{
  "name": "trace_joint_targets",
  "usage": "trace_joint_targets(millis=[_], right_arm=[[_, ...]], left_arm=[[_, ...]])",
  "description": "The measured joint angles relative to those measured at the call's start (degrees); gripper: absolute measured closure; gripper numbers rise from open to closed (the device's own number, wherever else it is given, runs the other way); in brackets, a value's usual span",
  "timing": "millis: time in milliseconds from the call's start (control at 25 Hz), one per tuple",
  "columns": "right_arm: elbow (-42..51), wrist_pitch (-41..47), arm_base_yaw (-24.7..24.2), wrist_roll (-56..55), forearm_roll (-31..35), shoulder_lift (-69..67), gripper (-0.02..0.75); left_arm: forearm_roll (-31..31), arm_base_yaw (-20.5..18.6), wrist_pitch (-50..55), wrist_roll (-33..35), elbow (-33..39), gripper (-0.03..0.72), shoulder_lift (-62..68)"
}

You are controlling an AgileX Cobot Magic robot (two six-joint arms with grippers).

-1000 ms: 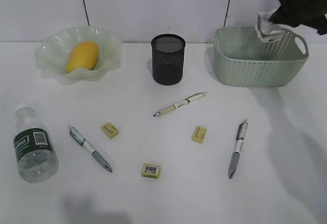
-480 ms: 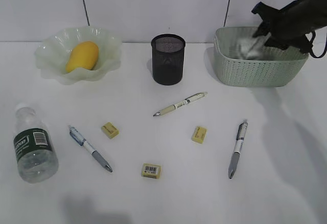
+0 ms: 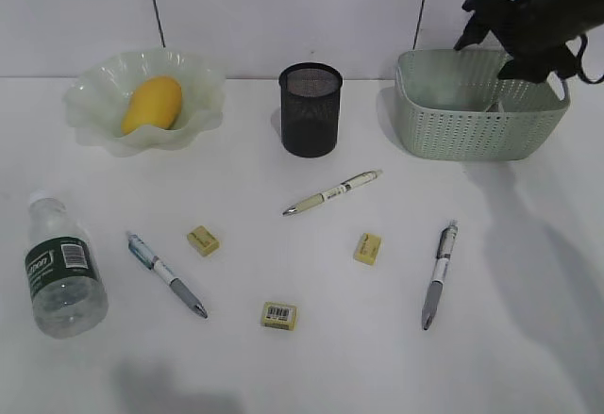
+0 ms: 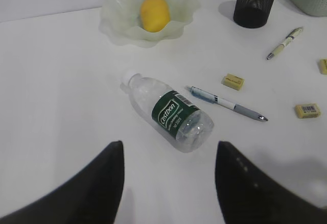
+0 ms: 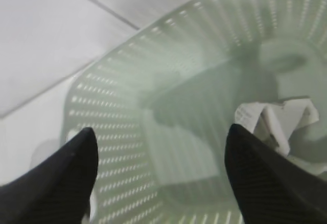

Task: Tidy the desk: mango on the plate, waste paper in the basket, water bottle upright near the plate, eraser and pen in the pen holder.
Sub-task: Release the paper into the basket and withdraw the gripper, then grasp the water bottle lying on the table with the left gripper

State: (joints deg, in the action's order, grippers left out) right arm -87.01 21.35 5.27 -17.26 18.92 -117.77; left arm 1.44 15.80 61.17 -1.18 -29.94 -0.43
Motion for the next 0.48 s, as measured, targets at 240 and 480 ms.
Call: trace_joint_targets(millis=[240, 480], right_arm=[[-5.95, 11.9, 0.0, 2.02, -4.8, 1.1, 0.151], [-7.87, 20.72, 0.05, 2.3, -11.16, 4.96, 0.154]], left_arm=[[0.0, 0.0, 0.0, 0.0, 0.0, 0.256, 0.0], [0.0, 0.0, 0.0, 0.0, 0.0, 0.256, 0.0]])
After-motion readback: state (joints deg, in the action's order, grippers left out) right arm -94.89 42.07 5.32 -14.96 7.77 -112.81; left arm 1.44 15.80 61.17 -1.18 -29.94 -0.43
